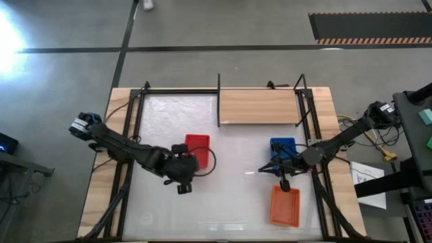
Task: Stack baskets on shelf by color
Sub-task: Put the stacked red baskets on the shelf
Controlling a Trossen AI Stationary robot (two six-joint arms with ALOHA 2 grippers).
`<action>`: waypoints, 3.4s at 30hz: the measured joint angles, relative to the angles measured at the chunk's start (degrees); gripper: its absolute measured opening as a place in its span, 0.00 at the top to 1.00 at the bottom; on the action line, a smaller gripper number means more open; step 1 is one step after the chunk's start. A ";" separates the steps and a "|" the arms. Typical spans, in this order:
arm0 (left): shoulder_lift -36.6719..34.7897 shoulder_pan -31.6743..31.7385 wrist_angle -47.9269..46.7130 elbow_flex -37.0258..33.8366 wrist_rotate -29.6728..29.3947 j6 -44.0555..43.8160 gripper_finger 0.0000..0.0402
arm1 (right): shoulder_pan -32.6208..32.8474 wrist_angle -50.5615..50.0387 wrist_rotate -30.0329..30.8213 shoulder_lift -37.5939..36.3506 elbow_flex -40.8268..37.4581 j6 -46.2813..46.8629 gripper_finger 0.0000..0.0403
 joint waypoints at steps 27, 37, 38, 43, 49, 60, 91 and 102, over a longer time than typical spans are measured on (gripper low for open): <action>17.33 8.45 -4.63 2.43 9.43 12.50 0.75 | 0.00 0.20 -0.02 0.00 0.11 -0.63 0.98; 17.02 8.42 -5.39 7.23 11.55 13.61 0.99 | 0.12 0.07 0.00 -1.32 0.13 -0.76 0.98; 16.97 8.38 -5.22 9.04 12.09 13.63 0.99 | 0.15 -0.10 0.01 -1.86 0.13 -0.76 0.98; 17.86 8.74 -3.22 19.42 12.09 15.90 0.99 | 1.41 -2.47 0.07 -5.91 0.15 -0.41 0.98; 22.38 12.72 -3.60 31.55 12.34 21.47 1.00 | 5.02 -3.72 0.24 -10.38 0.17 -2.07 0.98; 32.84 23.59 -5.59 47.12 15.06 32.10 1.00 | 10.93 -4.64 0.57 -12.81 0.17 -6.13 0.98; 42.50 38.96 -9.38 53.79 14.22 39.63 1.00 | 11.02 -4.56 0.57 -12.76 0.17 -6.84 0.98; 42.50 40.83 -9.39 53.03 14.48 44.26 1.00 | 11.02 -4.57 0.55 -12.76 0.17 -6.84 0.98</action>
